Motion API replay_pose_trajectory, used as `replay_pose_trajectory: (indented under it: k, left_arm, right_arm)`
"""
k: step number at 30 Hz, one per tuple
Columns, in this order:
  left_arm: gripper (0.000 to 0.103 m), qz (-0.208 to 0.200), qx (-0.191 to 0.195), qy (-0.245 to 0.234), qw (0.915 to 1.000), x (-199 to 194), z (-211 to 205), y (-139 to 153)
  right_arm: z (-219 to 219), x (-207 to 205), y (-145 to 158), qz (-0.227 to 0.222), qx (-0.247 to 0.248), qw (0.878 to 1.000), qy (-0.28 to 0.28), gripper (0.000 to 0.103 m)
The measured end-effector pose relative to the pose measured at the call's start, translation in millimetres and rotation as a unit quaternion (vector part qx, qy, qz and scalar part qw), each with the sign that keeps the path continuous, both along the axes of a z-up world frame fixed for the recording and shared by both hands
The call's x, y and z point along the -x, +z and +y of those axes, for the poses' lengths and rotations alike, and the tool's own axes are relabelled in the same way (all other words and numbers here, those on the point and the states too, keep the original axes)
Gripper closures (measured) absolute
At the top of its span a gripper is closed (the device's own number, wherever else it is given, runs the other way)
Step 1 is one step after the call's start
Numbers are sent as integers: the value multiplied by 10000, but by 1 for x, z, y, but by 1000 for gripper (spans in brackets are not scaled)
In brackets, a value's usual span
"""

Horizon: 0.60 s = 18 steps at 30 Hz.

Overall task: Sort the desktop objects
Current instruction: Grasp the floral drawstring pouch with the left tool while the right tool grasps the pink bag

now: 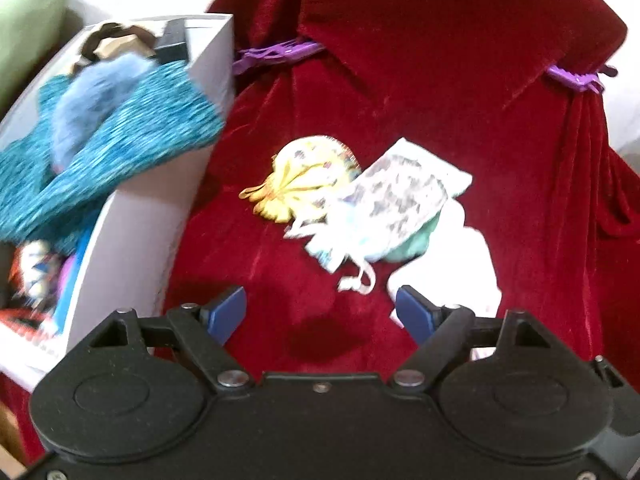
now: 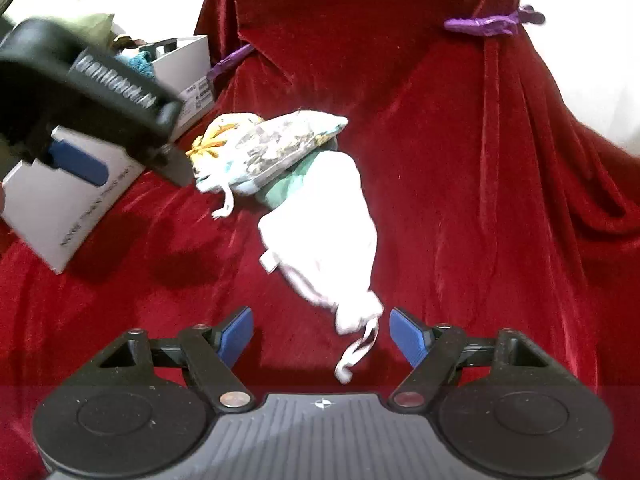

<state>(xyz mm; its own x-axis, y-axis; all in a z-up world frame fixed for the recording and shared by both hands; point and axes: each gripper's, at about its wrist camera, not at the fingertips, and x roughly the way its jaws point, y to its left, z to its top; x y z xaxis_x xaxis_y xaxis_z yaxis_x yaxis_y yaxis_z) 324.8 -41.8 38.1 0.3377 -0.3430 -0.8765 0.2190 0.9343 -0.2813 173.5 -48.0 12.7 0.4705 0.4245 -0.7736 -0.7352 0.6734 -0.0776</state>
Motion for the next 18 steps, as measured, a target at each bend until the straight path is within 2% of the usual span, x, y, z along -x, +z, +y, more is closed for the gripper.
replay_pose_trajectory:
  k: [4, 10, 13, 15, 16, 17, 18]
  left_arm:
    - [20, -20, 117, -9, 9999, -22, -13, -7]
    - [19, -31, 203, -140, 9997, -42, -32, -21]
    - [16, -133, 109, -254, 9995, -44, -43, -26]
    - [15, -78, 78, -323, 9994, -47, -50, -33]
    - [16, -29, 79, -354, 9993, -48, -53, -36]
    - [19, -7, 81, -375, 9993, -48, -56, -39]
    - [31, -35, 107, -404, 9991, -47, -58, -41]
  right_arm:
    - [9, -9, -11, -196, 10, 9998, 55, 28]
    - [14, -19, -27, -288, -44, 9996, 26, 30]
    - [15, -25, -35, -272, -83, 9996, -17, 38]
    - [14, -28, -39, -157, -137, 9998, -51, 53]
    - [14, -29, -40, -90, -165, 9998, -76, 56]
    - [12, -29, -39, -68, -198, 9997, -92, 59]
    - [12, -27, -38, -59, -219, 9997, -86, 64]
